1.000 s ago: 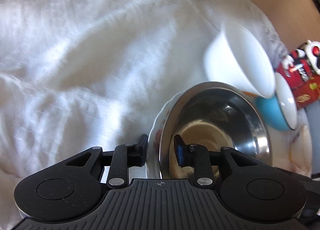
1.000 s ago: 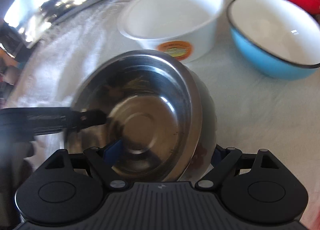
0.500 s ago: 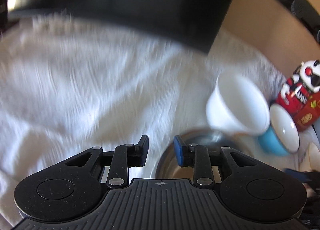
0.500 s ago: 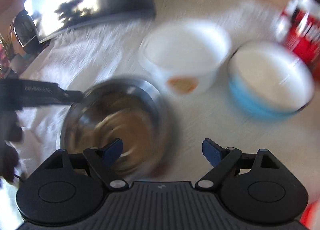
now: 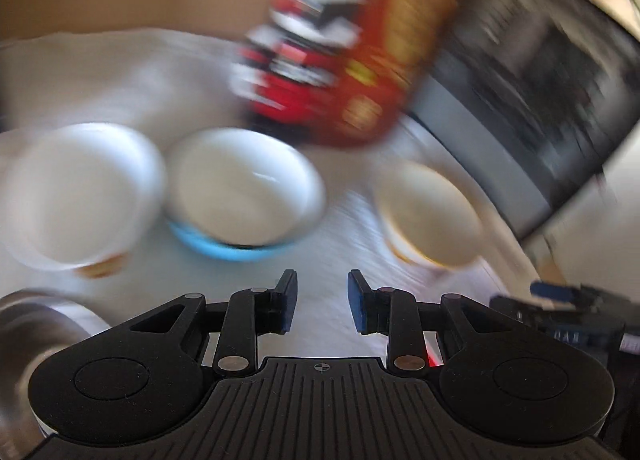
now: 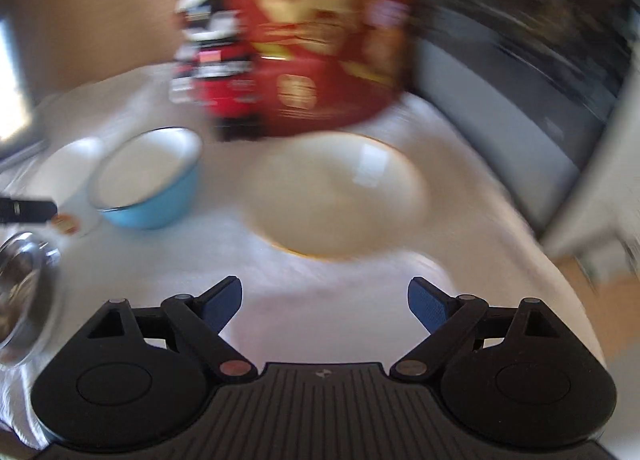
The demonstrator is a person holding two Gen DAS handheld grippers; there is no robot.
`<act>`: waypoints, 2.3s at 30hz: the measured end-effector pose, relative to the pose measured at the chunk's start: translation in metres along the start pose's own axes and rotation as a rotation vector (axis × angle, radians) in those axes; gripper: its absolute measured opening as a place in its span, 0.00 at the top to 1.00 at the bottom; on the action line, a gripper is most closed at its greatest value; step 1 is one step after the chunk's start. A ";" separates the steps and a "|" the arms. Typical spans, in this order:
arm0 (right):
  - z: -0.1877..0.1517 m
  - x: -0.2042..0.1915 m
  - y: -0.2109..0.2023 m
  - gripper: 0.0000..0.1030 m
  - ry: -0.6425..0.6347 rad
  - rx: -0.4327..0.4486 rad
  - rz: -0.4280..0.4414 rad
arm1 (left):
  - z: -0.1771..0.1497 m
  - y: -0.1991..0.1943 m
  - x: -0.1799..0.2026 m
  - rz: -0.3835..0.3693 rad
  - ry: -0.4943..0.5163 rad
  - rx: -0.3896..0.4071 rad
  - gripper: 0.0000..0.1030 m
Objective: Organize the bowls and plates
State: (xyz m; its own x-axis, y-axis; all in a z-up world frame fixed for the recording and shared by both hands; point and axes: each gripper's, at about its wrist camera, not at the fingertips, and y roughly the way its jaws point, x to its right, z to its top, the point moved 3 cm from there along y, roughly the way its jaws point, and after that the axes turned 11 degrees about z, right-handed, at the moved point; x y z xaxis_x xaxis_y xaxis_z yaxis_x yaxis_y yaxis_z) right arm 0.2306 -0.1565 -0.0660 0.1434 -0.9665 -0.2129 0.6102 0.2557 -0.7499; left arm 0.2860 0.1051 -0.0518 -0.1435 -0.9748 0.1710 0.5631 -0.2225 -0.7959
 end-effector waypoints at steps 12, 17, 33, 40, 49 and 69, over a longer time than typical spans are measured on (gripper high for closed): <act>-0.057 0.087 -0.014 0.13 0.385 -0.067 -0.020 | -0.008 0.093 0.108 -0.047 0.306 -0.132 0.70; -0.067 0.091 0.008 0.41 0.513 -0.158 0.164 | -0.019 0.117 0.120 -0.058 0.264 -0.214 0.72; 0.008 0.144 0.026 0.43 -0.069 -0.181 0.128 | -0.054 0.152 0.195 -0.238 -0.215 -0.378 0.72; 0.007 0.152 0.021 0.42 -0.213 -0.182 0.099 | -0.058 0.124 0.172 -0.213 -0.283 -0.322 0.72; 0.027 0.097 -0.028 0.36 -0.277 -0.070 0.232 | -0.033 0.054 0.070 -0.062 -0.442 -0.047 0.72; 0.118 0.067 0.137 0.32 -0.202 -0.215 0.266 | -0.010 0.127 0.054 0.042 -0.535 -0.157 0.72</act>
State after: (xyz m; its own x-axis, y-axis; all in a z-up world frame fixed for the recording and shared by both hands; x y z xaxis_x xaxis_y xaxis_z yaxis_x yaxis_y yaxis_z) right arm 0.4151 -0.1886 -0.1089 0.4379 -0.8455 -0.3055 0.3573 0.4755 -0.8039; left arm 0.3416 0.0250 -0.1490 0.3328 -0.8648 0.3759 0.4259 -0.2178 -0.8782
